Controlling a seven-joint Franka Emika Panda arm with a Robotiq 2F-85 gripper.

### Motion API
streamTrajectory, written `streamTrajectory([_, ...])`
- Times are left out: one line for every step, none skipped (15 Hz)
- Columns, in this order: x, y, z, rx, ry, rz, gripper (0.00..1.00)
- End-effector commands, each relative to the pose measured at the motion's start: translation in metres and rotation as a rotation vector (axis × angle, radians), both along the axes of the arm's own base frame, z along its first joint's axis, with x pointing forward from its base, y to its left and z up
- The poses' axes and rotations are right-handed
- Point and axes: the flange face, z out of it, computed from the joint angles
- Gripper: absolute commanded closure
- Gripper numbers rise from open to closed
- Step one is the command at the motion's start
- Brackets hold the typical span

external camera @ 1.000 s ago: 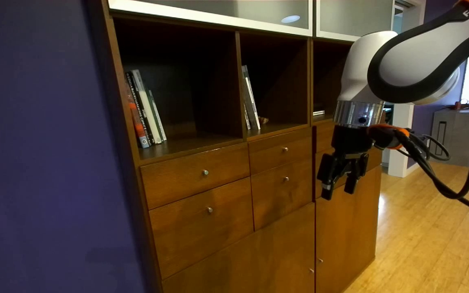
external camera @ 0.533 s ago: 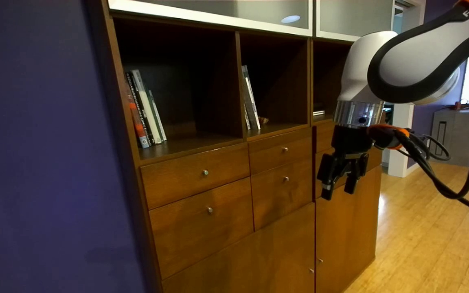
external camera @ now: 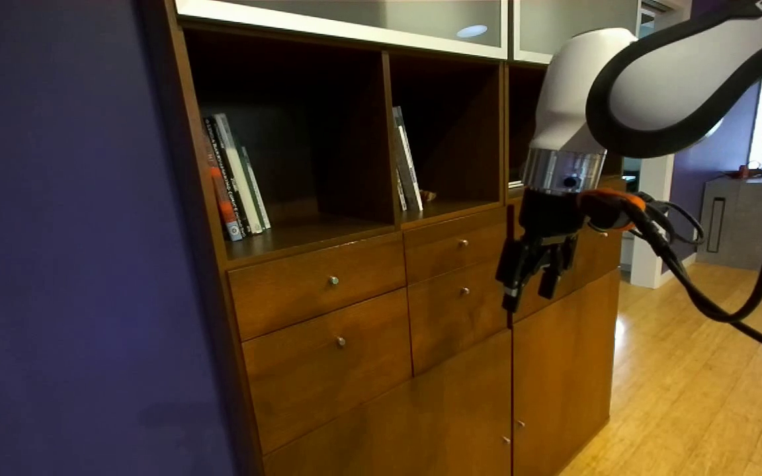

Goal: Open the far left bottom drawer

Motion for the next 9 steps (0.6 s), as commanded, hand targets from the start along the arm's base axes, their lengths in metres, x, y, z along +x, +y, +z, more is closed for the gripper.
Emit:
streamTrajectory([0.016,0.075,0.038,-0.073,-0.088,0.079,0.0])
streamTrajectory([0.022,0.094,0.048,-0.084,-0.119,0.087,0.0])
streamTrajectory([0.031,0.109,0.056,-0.105,-0.159,0.097,0.0])
streamTrajectory([0.042,0.122,0.065,-0.11,-0.183,0.091,0.0])
streamTrajectory([0.054,0.132,0.071,-0.12,-0.208,0.084,0.0])
streamTrajectory([0.068,0.139,0.077,-0.116,-0.231,0.06,0.0])
streamTrajectory([0.082,0.146,0.08,-0.122,-0.243,0.039,0.0])
streamTrajectory([0.097,0.153,0.083,-0.117,-0.25,0.032,0.0])
streamTrajectory([0.113,0.159,0.083,-0.108,-0.246,0.005,0.0])
